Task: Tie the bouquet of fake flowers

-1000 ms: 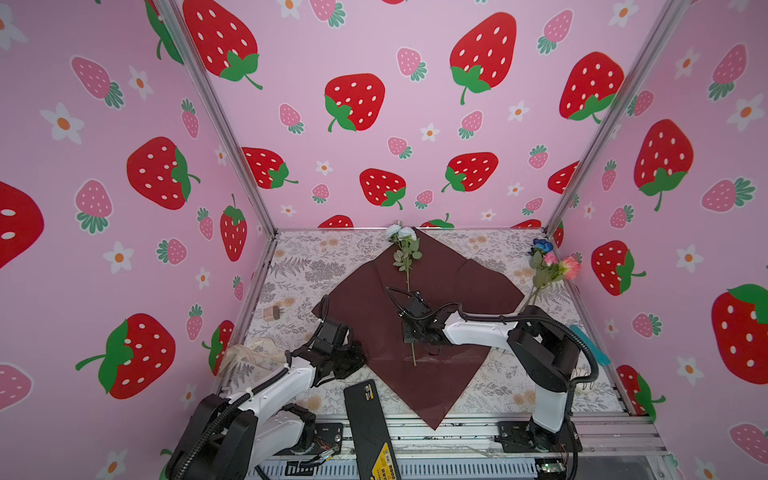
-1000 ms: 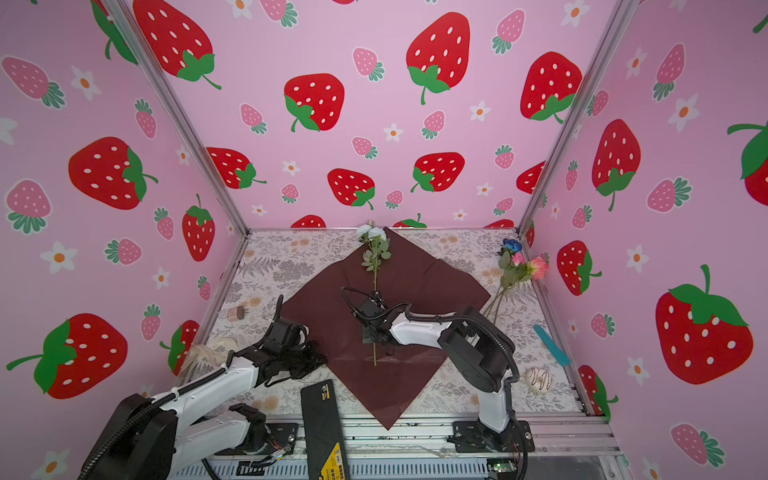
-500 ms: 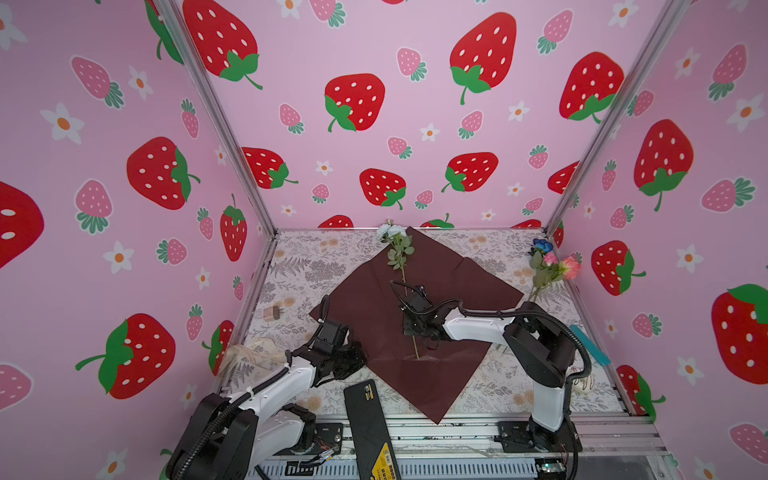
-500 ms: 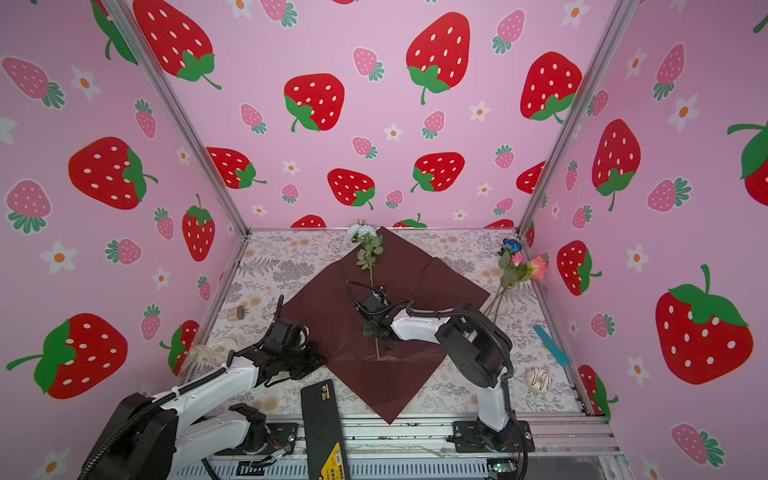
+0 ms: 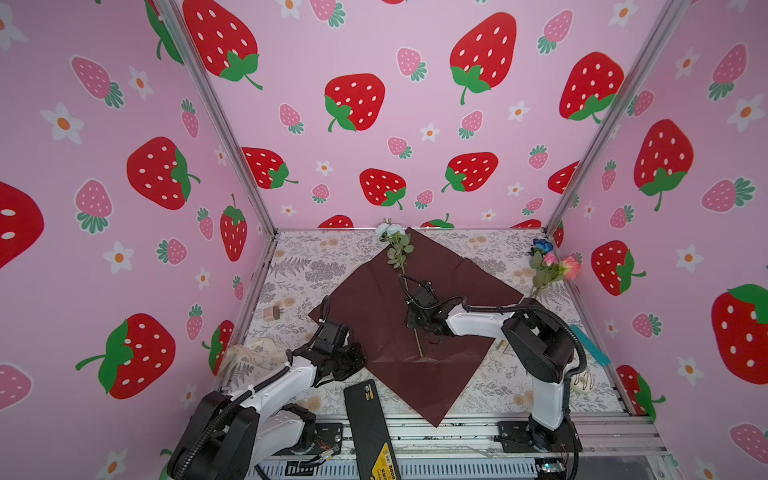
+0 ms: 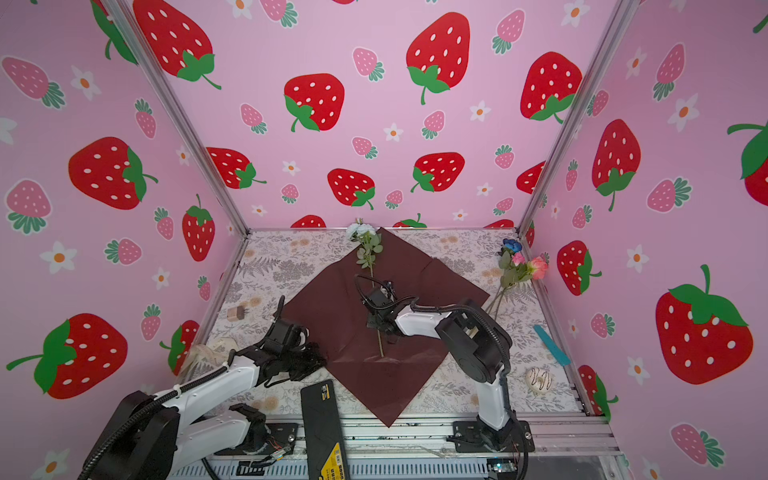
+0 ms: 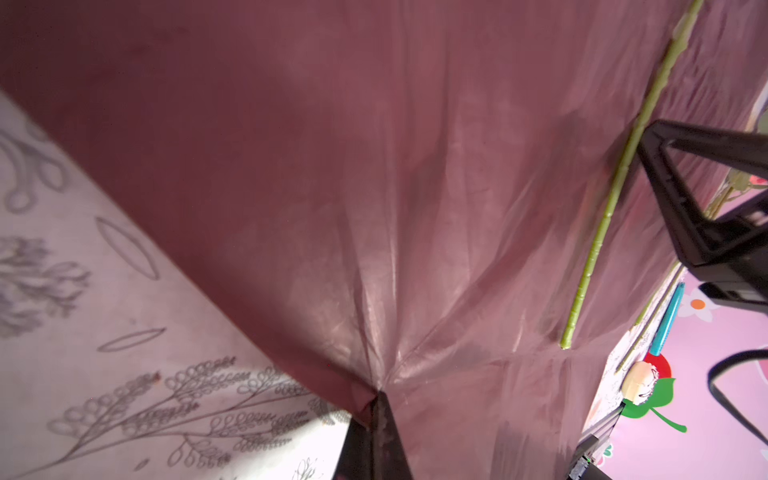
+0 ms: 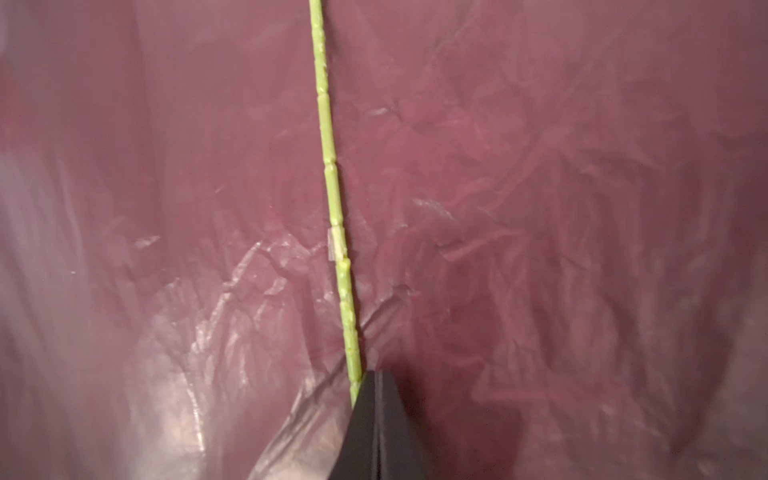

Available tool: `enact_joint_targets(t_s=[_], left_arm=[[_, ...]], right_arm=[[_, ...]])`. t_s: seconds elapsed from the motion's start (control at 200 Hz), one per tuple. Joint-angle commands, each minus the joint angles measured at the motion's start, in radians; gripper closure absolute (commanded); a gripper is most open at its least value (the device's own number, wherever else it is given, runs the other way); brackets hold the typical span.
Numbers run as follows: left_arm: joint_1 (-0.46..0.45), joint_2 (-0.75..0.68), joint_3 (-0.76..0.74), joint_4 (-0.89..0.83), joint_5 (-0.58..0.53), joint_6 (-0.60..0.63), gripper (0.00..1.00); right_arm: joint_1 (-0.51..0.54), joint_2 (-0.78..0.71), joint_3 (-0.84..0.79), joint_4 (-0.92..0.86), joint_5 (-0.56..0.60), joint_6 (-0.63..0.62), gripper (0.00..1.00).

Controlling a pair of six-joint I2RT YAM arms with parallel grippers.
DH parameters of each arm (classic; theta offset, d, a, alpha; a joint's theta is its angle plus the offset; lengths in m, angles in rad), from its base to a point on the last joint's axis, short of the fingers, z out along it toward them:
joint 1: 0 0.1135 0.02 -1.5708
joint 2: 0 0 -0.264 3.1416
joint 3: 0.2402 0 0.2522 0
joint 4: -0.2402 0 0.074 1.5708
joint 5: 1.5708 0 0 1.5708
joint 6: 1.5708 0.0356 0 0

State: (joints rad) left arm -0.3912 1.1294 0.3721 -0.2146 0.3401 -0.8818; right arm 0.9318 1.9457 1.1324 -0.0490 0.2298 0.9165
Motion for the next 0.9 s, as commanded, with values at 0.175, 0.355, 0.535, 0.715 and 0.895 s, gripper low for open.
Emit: enact_joint_targets(t_s=[0.175, 0.355, 0.535, 0.715, 0.895], left_arm=[[-0.003, -0.092, 0.081, -0.117, -0.07, 0.002, 0.57], [-0.005, -0.168, 0.199, -0.26, -0.177, 0.029, 0.38], [-0.02, -0.121, 0.329, -0.217, -0.315, 0.096, 0.38], [-0.075, 0.175, 0.542, -0.052, -0.389, 0.213, 0.37], [-0.079, 0.577, 0.888, -0.028, -0.36, 0.321, 0.37]], right_arm=[[-0.005, -0.136, -0.041, -0.009, 0.028, -0.039, 0.79], [-0.04, -0.305, -0.061, -0.096, 0.105, -0.104, 0.69], [-0.14, -0.499, -0.159, -0.168, 0.187, -0.145, 0.63], [-0.291, -0.675, -0.26, -0.211, 0.219, -0.172, 0.5], [-0.398, -0.782, -0.309, -0.257, 0.238, -0.198, 0.0]])
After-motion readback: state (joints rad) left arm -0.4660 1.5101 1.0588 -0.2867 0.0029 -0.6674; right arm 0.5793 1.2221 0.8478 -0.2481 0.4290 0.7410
